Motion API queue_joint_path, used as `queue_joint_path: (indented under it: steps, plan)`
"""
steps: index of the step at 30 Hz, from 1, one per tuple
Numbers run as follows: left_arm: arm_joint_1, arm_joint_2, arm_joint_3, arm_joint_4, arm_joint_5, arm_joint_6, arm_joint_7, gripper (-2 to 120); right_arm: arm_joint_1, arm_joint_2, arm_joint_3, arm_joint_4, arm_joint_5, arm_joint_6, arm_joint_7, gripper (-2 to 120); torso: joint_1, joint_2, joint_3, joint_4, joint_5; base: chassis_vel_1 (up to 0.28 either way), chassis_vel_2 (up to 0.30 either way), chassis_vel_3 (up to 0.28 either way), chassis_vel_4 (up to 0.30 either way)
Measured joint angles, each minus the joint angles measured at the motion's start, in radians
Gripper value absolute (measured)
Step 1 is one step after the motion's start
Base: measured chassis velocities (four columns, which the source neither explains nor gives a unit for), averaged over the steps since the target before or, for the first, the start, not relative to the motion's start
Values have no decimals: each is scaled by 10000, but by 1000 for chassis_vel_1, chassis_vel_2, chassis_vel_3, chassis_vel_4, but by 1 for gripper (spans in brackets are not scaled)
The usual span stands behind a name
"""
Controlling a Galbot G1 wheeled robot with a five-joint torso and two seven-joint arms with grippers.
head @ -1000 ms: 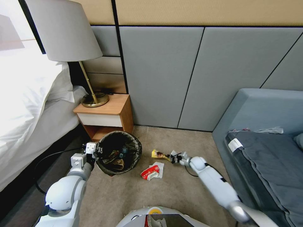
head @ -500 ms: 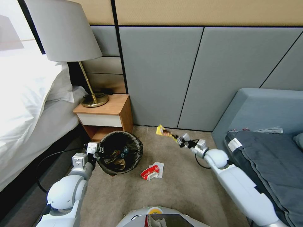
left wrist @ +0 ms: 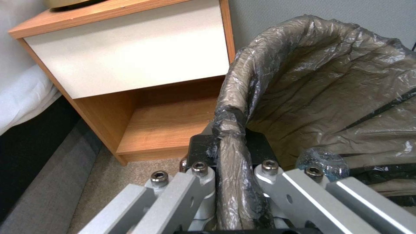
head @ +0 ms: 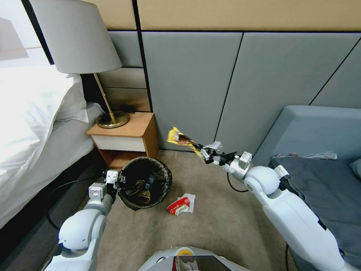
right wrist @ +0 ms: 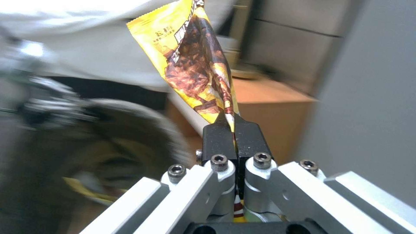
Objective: Pick up the trash bin, then pick up the garbage from the floor and place it into the trash bin.
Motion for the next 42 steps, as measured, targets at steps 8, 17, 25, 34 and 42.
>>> queue_joint_path:
  steps: [8,17,25,34,42]
  plan:
    - [-47,15,29,3,-15,15,-1,4,1323,250,-2332,-177,-27,-606,560,0,1,0,0,0,0,0,0,0,0]
    - [-72,-16,-34,-17,-48,16,-4,4,1347,300,-3143,-668,-320,-797,736,0,1,0,0,-2,1,0,0,0,0]
    - [-86,-27,-40,-22,-54,16,-6,4,1316,502,-3703,-1147,-417,-901,1360,12,1,0,0,0,1,0,0,0,0]
    - [-108,-38,-95,-16,-76,21,-6,4,1179,562,-3733,-1266,-536,-900,1504,47,1,0,0,-1,1,0,0,0,0]
    - [-113,-38,-104,-16,-84,25,-5,4,1187,634,-3744,-1227,-517,-900,1637,70,1,0,0,-1,1,0,0,0,0]
